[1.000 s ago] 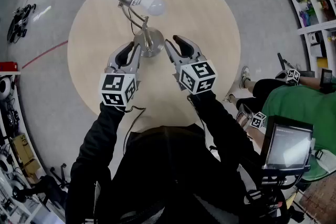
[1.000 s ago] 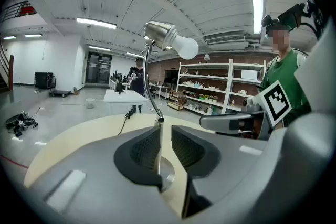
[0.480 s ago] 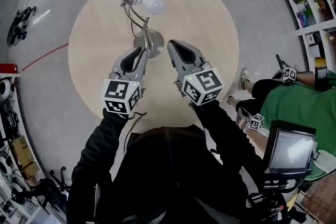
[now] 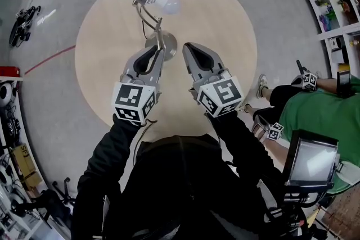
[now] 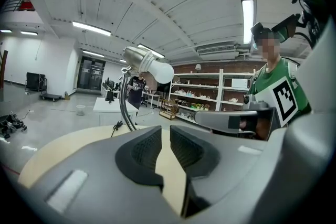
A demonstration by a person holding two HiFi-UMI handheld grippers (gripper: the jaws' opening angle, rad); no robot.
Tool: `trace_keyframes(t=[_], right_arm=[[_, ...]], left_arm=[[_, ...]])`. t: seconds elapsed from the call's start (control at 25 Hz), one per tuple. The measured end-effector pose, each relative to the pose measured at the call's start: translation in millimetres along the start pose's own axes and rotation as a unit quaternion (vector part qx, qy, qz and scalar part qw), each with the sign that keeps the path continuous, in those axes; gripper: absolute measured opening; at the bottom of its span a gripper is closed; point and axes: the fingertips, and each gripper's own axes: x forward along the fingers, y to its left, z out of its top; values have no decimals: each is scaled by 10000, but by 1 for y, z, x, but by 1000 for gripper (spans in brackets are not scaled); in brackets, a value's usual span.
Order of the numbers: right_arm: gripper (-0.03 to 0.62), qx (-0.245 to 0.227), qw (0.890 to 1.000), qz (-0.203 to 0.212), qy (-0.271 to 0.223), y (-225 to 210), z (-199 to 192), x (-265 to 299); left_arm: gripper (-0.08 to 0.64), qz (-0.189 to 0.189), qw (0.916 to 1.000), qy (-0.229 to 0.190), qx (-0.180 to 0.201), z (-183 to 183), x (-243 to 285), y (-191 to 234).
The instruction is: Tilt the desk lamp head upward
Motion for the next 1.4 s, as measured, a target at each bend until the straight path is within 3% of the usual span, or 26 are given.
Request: trace_keyframes(t=[0.8, 1.4], right_arm=[[8, -474, 9982, 304, -224, 37, 37, -15], [8, -437, 9984, 292, -189, 34, 34, -13]], left_arm=[[53, -65, 9986, -500, 157, 38, -26, -19], [52, -89, 9987, -481, 167, 38, -23, -16]])
